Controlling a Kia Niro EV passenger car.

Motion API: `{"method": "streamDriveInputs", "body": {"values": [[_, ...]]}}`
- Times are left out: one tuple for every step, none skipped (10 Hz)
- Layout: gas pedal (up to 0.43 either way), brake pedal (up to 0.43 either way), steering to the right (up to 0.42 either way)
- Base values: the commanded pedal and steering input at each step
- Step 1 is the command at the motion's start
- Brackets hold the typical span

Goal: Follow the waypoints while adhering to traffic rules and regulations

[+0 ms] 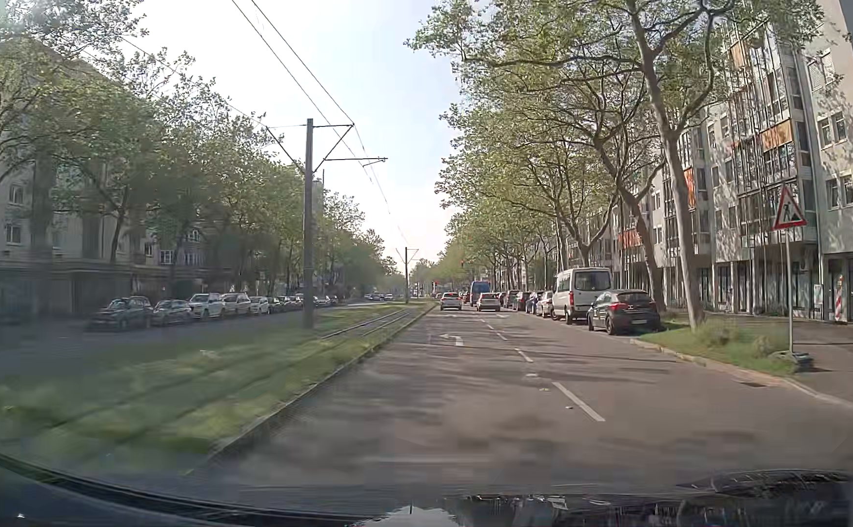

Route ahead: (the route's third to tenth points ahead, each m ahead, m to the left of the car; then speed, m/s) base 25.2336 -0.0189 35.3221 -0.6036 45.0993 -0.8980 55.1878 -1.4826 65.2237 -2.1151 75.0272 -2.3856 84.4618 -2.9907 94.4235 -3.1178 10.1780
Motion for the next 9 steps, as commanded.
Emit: {"method": "streamDriveInputs", "body": {"values": [[0.02, 0.0, 0.009], [0.02, 0.0, 0.009], [0.02, 0.0, 0.008], [0.02, 0.0, 0.008], [0.02, 0.0, 0.007], [0.008, 0.0, 0.007], [0.0, 0.0, 0.006], [0.0, 0.0, 0.005], [0.0, 0.0, 0.005]]}}
